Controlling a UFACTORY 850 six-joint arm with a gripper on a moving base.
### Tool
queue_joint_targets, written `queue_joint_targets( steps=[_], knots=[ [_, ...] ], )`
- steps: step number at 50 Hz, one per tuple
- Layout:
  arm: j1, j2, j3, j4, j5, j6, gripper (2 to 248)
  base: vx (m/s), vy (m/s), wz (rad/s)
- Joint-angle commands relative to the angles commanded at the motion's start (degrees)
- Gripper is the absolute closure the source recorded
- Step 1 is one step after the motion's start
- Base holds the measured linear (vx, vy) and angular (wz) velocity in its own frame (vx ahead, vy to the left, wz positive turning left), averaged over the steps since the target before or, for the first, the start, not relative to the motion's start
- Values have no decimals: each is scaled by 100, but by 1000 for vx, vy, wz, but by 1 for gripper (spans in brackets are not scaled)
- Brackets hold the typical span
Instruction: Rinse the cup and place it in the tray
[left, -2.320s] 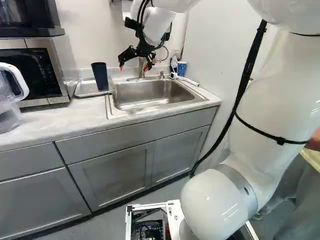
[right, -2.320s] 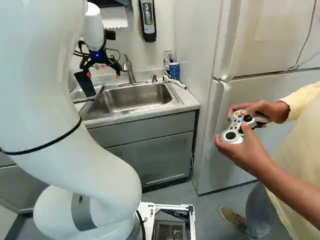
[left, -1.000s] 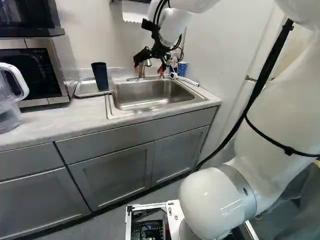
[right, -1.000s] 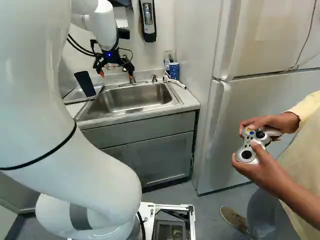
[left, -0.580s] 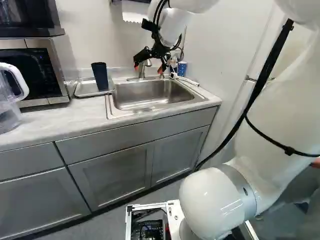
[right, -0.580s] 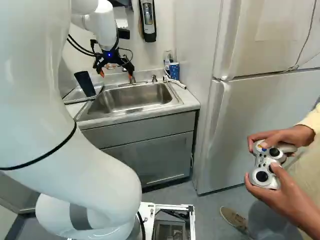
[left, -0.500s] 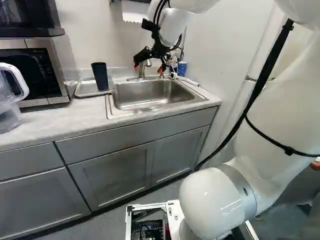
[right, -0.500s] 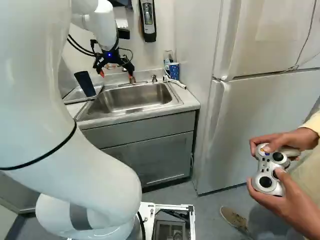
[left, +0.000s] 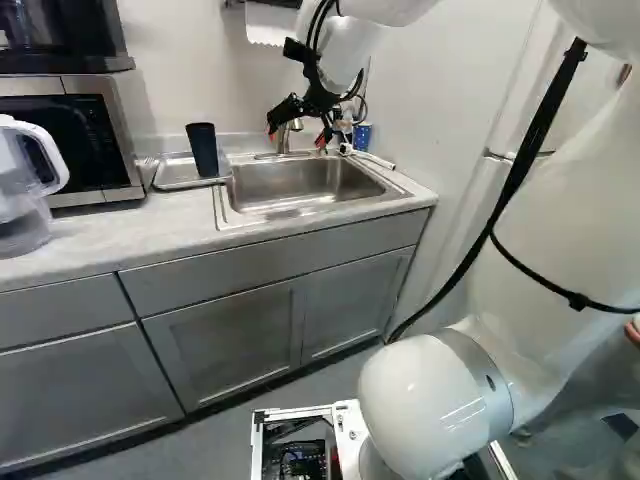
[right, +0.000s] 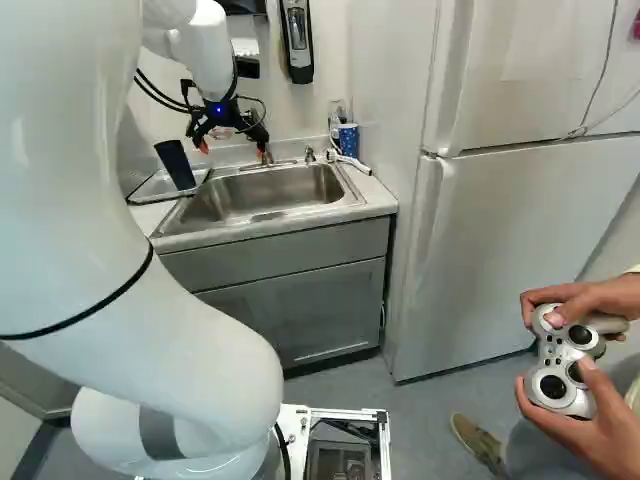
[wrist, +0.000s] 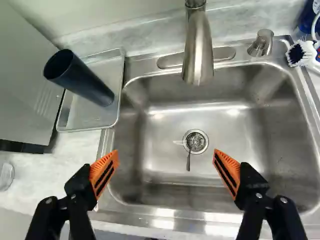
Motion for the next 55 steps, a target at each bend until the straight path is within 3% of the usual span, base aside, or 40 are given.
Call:
queue_joint_targets(
  steps=[55],
  knots=[
    [0, 0, 0, 0, 0, 0, 3, -138, -52, 19]
  ],
)
